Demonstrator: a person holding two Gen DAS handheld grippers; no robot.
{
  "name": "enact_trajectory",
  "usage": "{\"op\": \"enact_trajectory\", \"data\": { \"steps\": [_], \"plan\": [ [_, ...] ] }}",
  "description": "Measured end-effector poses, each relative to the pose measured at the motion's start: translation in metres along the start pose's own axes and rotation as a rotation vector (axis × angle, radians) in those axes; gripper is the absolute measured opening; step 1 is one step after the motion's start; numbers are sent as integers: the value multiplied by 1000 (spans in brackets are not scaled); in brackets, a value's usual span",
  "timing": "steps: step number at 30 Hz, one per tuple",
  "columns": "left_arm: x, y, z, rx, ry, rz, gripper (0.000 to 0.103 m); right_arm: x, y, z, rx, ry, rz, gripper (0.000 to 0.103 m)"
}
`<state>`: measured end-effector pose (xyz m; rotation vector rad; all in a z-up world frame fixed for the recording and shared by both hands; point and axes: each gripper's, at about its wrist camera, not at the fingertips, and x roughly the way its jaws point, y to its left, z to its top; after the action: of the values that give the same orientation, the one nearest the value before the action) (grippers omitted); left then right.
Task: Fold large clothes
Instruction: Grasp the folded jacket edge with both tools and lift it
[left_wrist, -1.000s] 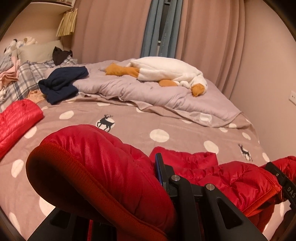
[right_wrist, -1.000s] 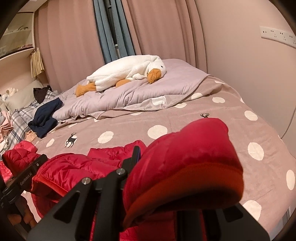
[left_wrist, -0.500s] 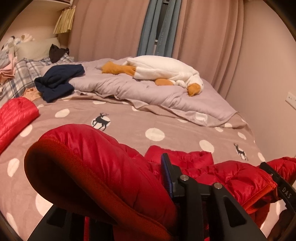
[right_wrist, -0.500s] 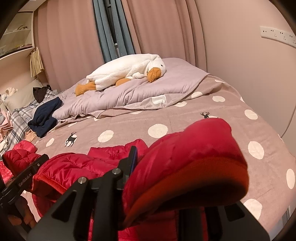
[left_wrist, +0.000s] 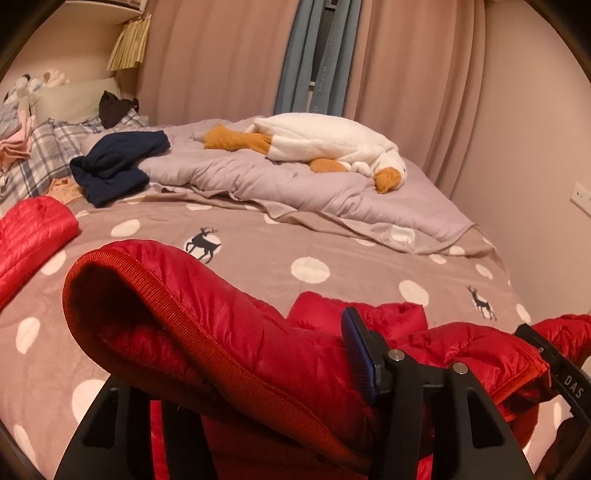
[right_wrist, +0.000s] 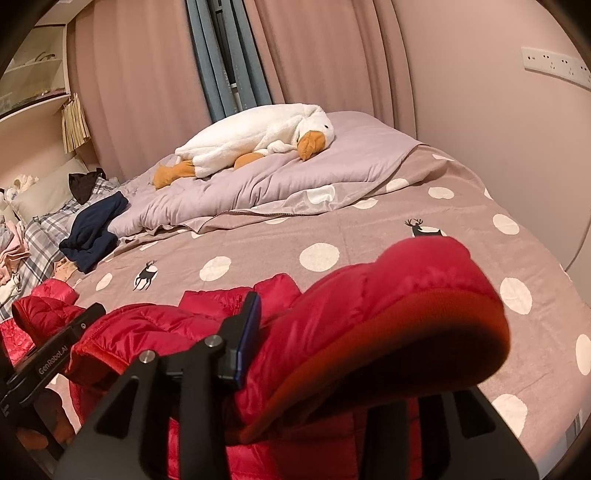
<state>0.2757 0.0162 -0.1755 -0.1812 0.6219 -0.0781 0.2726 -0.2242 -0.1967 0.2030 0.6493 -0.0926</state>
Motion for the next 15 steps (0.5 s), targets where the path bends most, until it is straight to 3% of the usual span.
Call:
{"op": "enact_trajectory", "data": {
  "steps": [5, 10, 15],
  "plan": [
    [1, -2, 0, 6, 4, 12, 62, 0, -1, 0, 9, 7, 3, 43],
    [-2, -1, 1, -4, -31, 44, 81, 1, -1, 0, 9, 9, 4, 49],
    [-2, 4, 3, -27, -37, 46, 86, 1, -1, 0, 19, 9, -8, 63]
  ]
}}
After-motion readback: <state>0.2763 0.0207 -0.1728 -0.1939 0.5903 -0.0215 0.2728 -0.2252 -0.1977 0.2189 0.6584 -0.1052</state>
